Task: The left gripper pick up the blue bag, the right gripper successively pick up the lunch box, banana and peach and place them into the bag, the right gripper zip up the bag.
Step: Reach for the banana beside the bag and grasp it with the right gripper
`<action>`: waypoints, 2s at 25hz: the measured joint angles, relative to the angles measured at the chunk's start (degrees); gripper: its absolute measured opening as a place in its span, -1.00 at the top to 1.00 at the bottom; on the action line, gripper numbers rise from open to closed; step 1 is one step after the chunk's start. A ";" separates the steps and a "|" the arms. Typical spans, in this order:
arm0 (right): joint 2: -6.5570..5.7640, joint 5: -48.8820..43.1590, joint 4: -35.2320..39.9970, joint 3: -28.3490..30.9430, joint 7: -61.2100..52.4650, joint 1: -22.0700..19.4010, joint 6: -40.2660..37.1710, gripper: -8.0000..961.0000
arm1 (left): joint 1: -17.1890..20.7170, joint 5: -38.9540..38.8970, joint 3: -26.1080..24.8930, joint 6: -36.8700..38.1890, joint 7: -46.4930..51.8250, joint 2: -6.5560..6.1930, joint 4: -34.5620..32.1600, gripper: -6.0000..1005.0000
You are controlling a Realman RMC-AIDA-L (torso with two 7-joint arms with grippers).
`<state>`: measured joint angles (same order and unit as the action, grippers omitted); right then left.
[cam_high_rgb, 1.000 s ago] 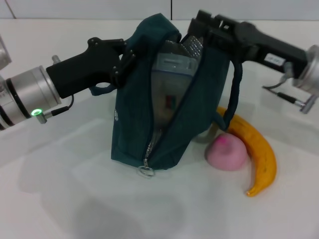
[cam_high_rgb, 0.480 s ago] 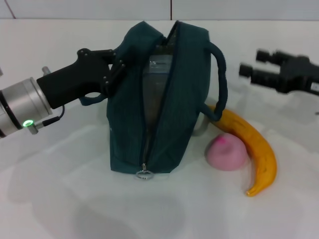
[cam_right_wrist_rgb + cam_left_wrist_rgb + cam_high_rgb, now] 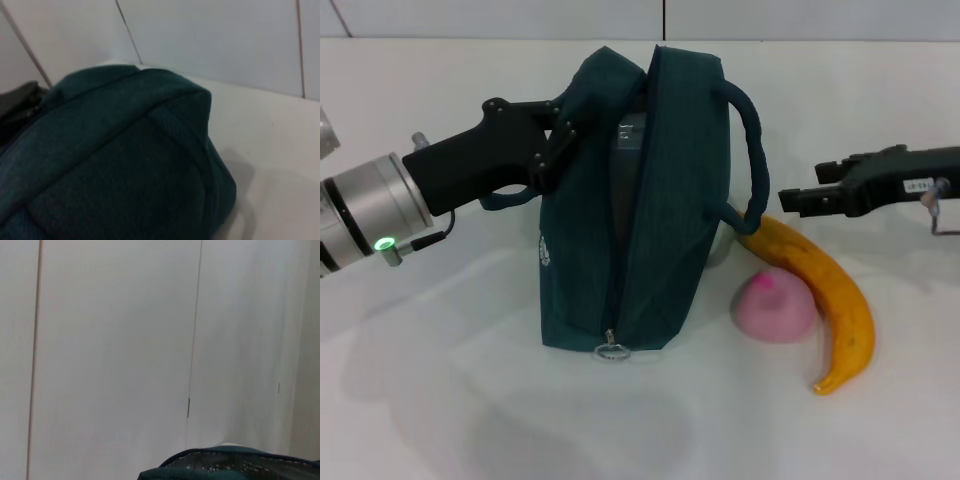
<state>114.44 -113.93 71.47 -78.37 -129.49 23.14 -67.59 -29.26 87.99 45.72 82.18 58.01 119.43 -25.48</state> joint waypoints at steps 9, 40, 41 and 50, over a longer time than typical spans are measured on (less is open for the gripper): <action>0.92 -22.04 7.19 -2.21 -16.69 7.41 -7.48 -0.50 | -0.62 -0.04 -0.02 -0.01 0.00 0.00 0.21 0.90; 1.49 -25.47 -6.99 -12.53 -18.59 16.31 -1.56 -0.45 | -2.26 -0.55 -0.01 -0.84 -0.18 0.28 0.95 0.90; 1.49 -25.44 -7.91 -12.65 -18.57 16.78 -1.24 -0.44 | -2.27 -0.55 -0.01 -0.86 -0.18 0.27 0.96 0.90; 1.75 -25.11 -9.89 -13.88 -18.61 17.83 0.54 -0.43 | -2.29 -0.54 -0.06 -0.89 -0.18 0.27 1.03 0.90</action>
<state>116.19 -139.04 61.58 -92.25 -148.10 40.97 -67.05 -31.55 87.44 45.66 81.29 57.83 119.70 -24.45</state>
